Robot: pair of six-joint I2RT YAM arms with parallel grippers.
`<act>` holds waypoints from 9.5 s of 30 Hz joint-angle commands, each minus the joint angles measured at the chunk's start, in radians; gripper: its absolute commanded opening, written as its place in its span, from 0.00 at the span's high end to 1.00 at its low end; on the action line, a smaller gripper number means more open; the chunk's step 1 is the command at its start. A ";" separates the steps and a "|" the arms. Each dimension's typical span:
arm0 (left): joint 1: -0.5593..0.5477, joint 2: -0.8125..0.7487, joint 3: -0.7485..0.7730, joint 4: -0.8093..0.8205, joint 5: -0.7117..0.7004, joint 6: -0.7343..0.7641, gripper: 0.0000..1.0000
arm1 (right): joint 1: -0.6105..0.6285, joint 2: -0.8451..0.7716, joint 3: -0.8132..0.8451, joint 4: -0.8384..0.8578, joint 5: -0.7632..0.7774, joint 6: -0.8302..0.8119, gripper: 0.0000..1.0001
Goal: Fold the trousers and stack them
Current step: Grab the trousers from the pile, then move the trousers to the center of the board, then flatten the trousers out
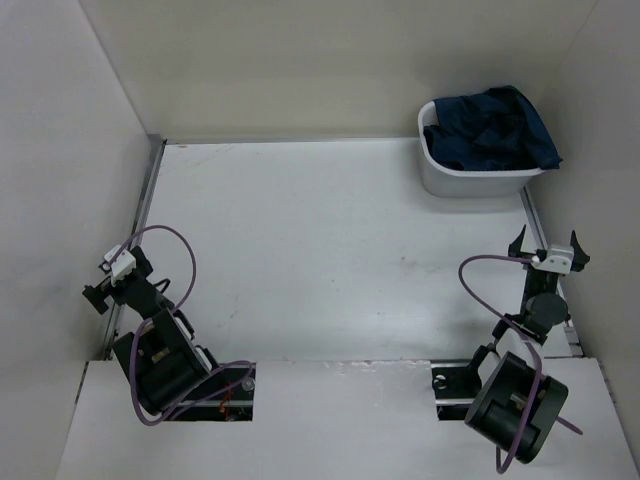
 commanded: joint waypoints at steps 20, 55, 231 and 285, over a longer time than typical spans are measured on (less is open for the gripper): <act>-0.440 -0.173 0.568 -0.561 0.183 0.257 0.00 | 0.539 0.240 0.907 -0.797 0.131 -0.177 0.00; -0.716 0.272 1.164 -1.566 0.625 -0.081 0.00 | 0.467 1.327 2.057 -1.594 0.768 0.471 0.95; -0.138 0.245 0.951 -1.930 0.300 0.936 1.00 | 0.704 -0.200 0.730 -2.049 0.273 0.988 0.94; -0.307 0.335 1.039 -1.919 0.297 0.746 0.97 | 0.845 1.125 1.710 -1.555 0.795 0.434 0.92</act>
